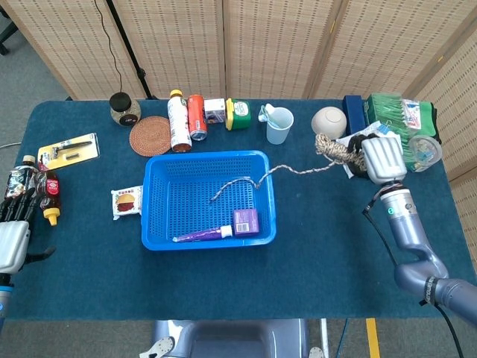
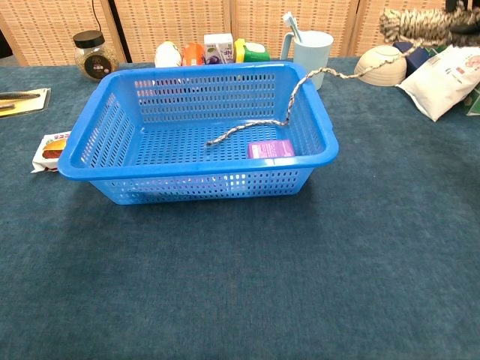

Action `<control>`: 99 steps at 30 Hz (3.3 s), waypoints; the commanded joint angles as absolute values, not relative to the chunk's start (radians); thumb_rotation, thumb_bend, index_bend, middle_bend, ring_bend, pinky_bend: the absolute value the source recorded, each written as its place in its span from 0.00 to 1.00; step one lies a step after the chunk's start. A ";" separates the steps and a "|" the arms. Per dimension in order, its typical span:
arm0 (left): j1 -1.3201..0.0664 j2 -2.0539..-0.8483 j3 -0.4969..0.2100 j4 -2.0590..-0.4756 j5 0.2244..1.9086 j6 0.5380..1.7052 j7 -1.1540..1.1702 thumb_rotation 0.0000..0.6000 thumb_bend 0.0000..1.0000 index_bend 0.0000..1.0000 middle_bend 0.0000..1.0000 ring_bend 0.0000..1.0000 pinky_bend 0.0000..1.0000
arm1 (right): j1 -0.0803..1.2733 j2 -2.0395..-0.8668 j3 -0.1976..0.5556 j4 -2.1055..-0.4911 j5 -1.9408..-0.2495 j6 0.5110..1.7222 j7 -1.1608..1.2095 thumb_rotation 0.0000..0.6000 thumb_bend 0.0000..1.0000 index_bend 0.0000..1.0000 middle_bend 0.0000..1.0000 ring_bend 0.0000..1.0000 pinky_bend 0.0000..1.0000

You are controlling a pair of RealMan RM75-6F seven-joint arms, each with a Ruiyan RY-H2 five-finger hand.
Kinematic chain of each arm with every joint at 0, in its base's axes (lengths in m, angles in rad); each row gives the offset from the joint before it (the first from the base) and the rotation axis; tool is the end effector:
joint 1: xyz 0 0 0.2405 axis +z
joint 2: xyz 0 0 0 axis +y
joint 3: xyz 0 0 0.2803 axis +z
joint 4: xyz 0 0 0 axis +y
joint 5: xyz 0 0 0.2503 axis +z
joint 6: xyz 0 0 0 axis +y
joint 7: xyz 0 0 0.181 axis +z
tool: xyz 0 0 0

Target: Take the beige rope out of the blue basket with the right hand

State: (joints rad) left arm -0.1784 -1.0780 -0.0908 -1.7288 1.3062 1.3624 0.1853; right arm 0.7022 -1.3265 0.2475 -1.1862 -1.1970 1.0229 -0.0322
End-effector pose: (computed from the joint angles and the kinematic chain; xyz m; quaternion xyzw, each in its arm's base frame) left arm -0.3364 0.2605 0.1313 -0.5982 -0.3996 -0.3300 0.6112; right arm -0.2518 -0.4914 0.1058 0.6483 -0.3143 0.4027 0.5646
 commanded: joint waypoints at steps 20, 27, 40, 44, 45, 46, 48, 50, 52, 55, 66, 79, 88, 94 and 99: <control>-0.182 -1.080 -0.090 -1.731 1.297 1.356 0.194 1.00 0.10 0.00 0.00 0.00 0.00 | 0.658 -1.365 0.252 -0.797 -1.143 0.967 -0.032 1.00 0.73 0.59 0.60 0.48 0.65; -0.183 -1.080 -0.089 -1.733 1.296 1.356 0.196 1.00 0.10 0.00 0.00 0.00 0.00 | 0.647 -1.316 0.308 -0.753 -1.123 1.023 -0.011 1.00 0.73 0.59 0.60 0.48 0.65; -0.181 -1.078 -0.085 -1.734 1.307 1.360 0.190 1.00 0.10 0.00 0.00 0.00 0.00 | 0.617 -1.203 0.337 -1.085 -1.151 1.087 0.012 1.00 0.73 0.59 0.60 0.49 0.65; -0.181 -1.077 -0.087 -1.733 1.305 1.360 0.188 1.00 0.10 0.00 0.00 0.00 0.00 | 0.621 -1.185 0.324 -1.227 -1.186 1.099 -0.017 1.00 0.73 0.59 0.60 0.49 0.65; -0.181 -1.077 -0.087 -1.733 1.305 1.360 0.187 1.00 0.10 0.00 0.00 0.00 0.00 | 0.621 -1.186 0.319 -1.246 -1.191 1.102 -0.034 1.00 0.73 0.59 0.60 0.49 0.65; -0.182 -1.077 -0.087 -1.733 1.304 1.359 0.187 1.00 0.10 0.00 0.00 0.00 0.00 | 0.623 -1.189 0.311 -1.269 -1.198 1.103 -0.055 1.00 0.73 0.59 0.60 0.49 0.65; -0.182 -1.076 -0.086 -1.732 1.306 1.358 0.186 1.00 0.10 0.00 0.00 0.00 0.00 | 0.624 -1.201 0.292 -1.298 -1.211 1.100 -0.085 1.00 0.73 0.59 0.60 0.49 0.65; -0.183 -1.076 -0.086 -1.732 1.306 1.357 0.186 1.00 0.10 0.00 0.00 0.00 0.00 | 0.625 -1.218 0.273 -1.311 -1.217 1.091 -0.104 1.00 0.73 0.59 0.60 0.49 0.65; -0.183 -1.076 -0.086 -1.732 1.305 1.357 0.185 1.00 0.10 0.00 0.00 0.00 0.00 | 0.623 -1.232 0.261 -1.314 -1.222 1.087 -0.108 1.00 0.73 0.59 0.60 0.49 0.65; -0.183 -1.076 -0.088 -1.731 1.304 1.358 0.182 1.00 0.10 0.00 0.00 0.00 0.00 | 0.621 -1.259 0.236 -1.310 -1.235 1.074 -0.109 1.00 0.73 0.59 0.60 0.49 0.65; -0.186 -1.079 -0.087 -1.731 1.300 1.353 0.190 1.00 0.10 0.00 0.00 0.00 0.00 | 0.625 -1.357 0.164 -1.246 -1.289 1.019 -0.082 1.00 0.73 0.59 0.60 0.49 0.65; -0.185 -1.076 -0.087 -1.728 1.303 1.353 0.177 1.00 0.10 0.00 0.00 0.00 0.00 | 0.644 -1.348 0.118 -1.247 -1.326 0.915 -0.012 1.00 0.02 0.08 0.09 0.06 0.18; -0.184 -1.076 -0.085 -1.730 1.306 1.354 0.180 1.00 0.10 0.00 0.00 0.00 0.00 | 0.611 -1.261 0.126 -1.375 -1.289 0.948 -0.074 1.00 0.00 0.00 0.00 0.00 0.00; -0.181 -1.077 -0.075 -1.731 1.325 1.359 0.179 1.00 0.10 0.00 0.00 0.00 0.00 | 0.487 -1.179 0.087 -1.483 -1.390 1.162 -0.041 1.00 0.00 0.00 0.00 0.00 0.00; -0.168 -1.080 -0.061 -1.726 1.345 1.374 0.176 1.00 0.10 0.00 0.00 0.00 0.00 | 0.392 -1.206 0.022 -1.421 -1.476 1.294 -0.055 1.00 0.00 0.00 0.00 0.00 0.00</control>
State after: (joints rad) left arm -0.1706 -1.0795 -0.0632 -1.7274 1.3433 1.3722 0.1771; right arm 0.4443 -1.1986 0.0581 -1.4461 -1.4266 1.2298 -0.0506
